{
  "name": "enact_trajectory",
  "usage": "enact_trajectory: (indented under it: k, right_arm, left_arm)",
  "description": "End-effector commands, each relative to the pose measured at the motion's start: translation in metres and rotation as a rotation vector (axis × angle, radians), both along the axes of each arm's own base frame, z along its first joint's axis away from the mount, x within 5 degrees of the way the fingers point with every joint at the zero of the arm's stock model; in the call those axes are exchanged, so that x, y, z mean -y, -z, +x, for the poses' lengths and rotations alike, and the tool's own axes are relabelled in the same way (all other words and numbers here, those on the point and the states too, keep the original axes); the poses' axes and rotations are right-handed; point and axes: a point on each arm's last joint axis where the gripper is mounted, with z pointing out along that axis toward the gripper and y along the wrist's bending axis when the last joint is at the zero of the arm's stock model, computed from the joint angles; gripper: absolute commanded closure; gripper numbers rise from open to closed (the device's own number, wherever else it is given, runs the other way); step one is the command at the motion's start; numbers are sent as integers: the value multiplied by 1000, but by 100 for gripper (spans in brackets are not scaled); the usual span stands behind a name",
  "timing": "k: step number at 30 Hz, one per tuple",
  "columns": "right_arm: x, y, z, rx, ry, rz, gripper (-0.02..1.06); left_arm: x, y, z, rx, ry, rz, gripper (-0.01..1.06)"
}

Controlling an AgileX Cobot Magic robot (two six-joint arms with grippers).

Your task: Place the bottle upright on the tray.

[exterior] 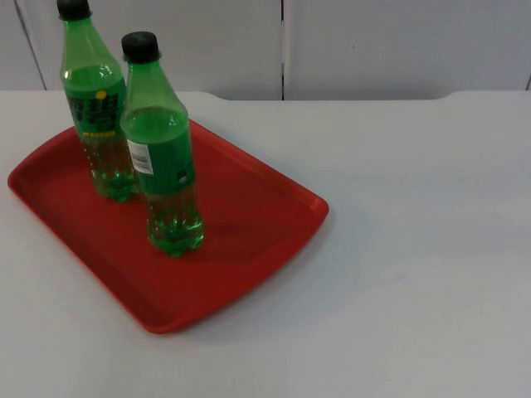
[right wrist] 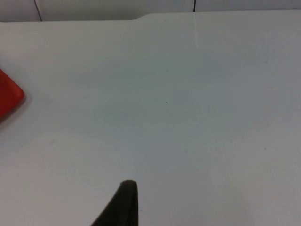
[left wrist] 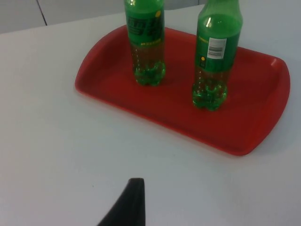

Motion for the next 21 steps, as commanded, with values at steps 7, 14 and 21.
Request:
enact_trajectory:
  k: [7,14,21]
  right_arm:
    - [0,0,0,7,6,7,-1]
    - [0,0,0,7,6,7,-1]
    - [0,0,0,7,6,7,-1]
  left_arm:
    - [0,1,0,4,-102,3,0]
    - [1,1,0,4,-216,4,0]
    - [1,1,0,4,-308,4,0]
